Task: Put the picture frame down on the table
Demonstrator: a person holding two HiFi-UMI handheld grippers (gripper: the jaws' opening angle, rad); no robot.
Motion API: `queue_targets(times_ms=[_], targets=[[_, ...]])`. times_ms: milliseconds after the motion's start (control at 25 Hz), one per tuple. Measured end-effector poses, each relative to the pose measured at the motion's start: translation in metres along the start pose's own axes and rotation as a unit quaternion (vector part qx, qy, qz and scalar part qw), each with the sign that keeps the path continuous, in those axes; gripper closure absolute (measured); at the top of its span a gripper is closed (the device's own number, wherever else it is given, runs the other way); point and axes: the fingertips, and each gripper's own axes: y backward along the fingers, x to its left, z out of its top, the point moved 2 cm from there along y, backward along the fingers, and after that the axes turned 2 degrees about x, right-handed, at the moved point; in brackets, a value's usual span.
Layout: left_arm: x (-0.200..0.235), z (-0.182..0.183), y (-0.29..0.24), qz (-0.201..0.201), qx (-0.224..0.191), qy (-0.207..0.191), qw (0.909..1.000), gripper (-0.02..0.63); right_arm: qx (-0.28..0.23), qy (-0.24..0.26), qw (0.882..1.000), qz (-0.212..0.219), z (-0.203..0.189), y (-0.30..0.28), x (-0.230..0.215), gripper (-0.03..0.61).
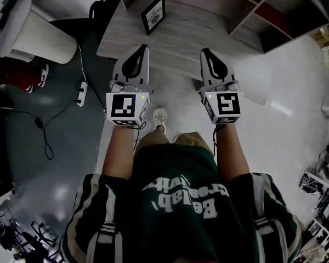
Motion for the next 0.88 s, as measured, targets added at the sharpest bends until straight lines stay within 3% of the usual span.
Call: queue_targets(times_ms=[360, 560, 880], targets=[[-0.1, 0.005, 0.073, 0.026, 0.015, -0.011, 0.9995, 0.595, -0.017, -0.012, 1.0, 0.024, -0.007, 0.113, -0.006, 0.537], [-0.149, 0.017, 0.105, 0.036, 0.003, -0.03, 0.9989, 0.595, -0.036, -0.001, 0.999, 0.035, 0.001, 0.163, -0.007, 0.537], [-0.176, 0.025, 0.142, 0.024, -0.002, -0.034, 0.9991, 0.595, -0.054, -0.01, 0.997, 0.053, 0.003, 0.199, 0.012, 0.537]])
